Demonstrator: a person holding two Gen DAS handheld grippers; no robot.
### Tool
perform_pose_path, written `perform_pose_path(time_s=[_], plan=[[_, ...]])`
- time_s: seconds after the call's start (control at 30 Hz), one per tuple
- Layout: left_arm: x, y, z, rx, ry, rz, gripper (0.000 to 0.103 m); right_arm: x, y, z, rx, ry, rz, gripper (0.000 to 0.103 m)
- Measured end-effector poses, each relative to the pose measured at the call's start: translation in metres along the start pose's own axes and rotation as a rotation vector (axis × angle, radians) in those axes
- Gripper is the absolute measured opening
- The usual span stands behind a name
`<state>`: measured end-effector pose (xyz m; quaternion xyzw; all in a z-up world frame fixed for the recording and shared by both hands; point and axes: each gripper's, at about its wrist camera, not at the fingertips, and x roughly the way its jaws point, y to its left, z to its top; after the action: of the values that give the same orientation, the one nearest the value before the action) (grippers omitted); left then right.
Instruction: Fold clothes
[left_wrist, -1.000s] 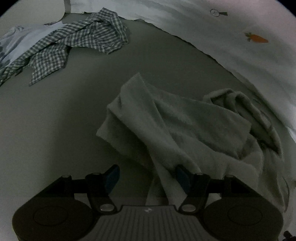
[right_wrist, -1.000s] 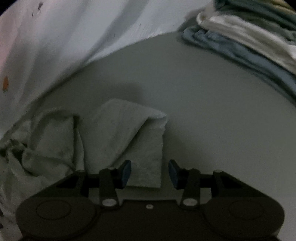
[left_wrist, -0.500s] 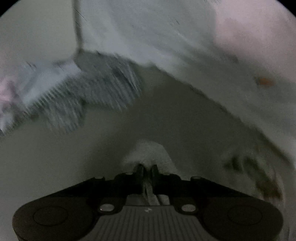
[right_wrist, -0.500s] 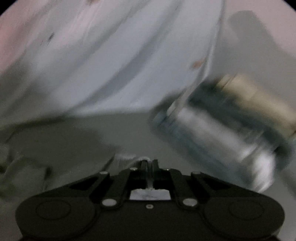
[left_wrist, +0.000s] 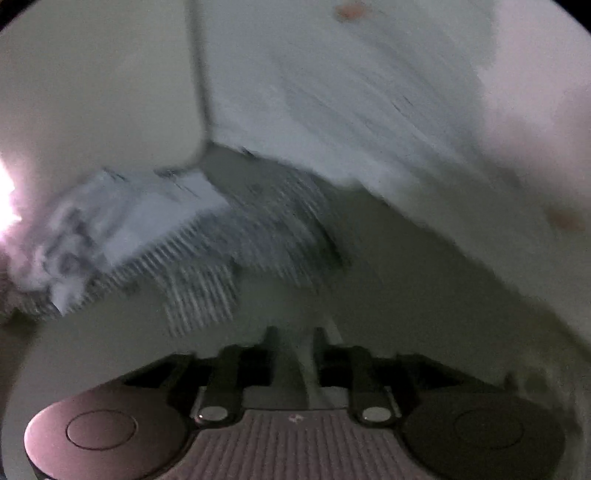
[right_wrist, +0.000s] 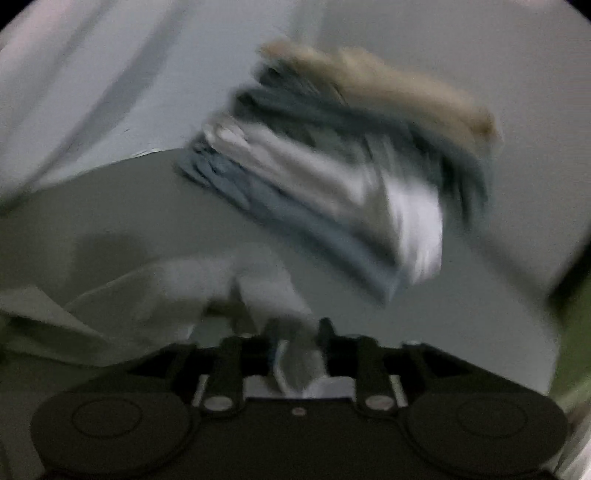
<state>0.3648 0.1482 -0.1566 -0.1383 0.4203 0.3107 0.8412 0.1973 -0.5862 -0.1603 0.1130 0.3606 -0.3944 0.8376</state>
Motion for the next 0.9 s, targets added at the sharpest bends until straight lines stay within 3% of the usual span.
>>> perform_pose_path(time_s=[0.03, 0.13, 0.23, 0.27, 0.33, 0.57, 0.73, 0.9], plan=[[0.001, -0.009, -0.016, 0.012, 0.040, -0.030, 0.034, 0.002, -0.008, -0.006, 0.082, 0.033, 0.027, 0.029], [0.008, -0.033, -0.057, 0.037, 0.154, -0.108, 0.038, 0.006, -0.011, -0.016, 0.133, 0.057, 0.052, 0.032], [0.015, -0.059, -0.087, 0.103, 0.234, -0.123, 0.039, 0.012, -0.011, -0.025, 0.145, 0.069, 0.062, 0.033], [0.016, -0.064, -0.092, 0.127, 0.243, -0.123, 0.040, 0.018, -0.010, -0.023, 0.128, 0.061, 0.062, 0.029], [0.016, -0.075, -0.094, 0.171, 0.237, -0.104, 0.041, 0.017, -0.010, -0.016, 0.103, 0.029, 0.069, 0.008], [0.025, -0.075, -0.082, 0.147, 0.250, -0.075, 0.045, 0.015, -0.049, 0.047, 0.267, -0.126, -0.015, 0.007], [0.031, -0.078, -0.087, 0.150, 0.264, -0.043, 0.048, 0.016, -0.052, 0.081, 0.163, -0.201, -0.188, 0.007], [0.030, -0.085, -0.093, 0.214, 0.261, -0.023, 0.056, 0.047, -0.065, 0.076, 0.235, -0.007, -0.192, 0.015]])
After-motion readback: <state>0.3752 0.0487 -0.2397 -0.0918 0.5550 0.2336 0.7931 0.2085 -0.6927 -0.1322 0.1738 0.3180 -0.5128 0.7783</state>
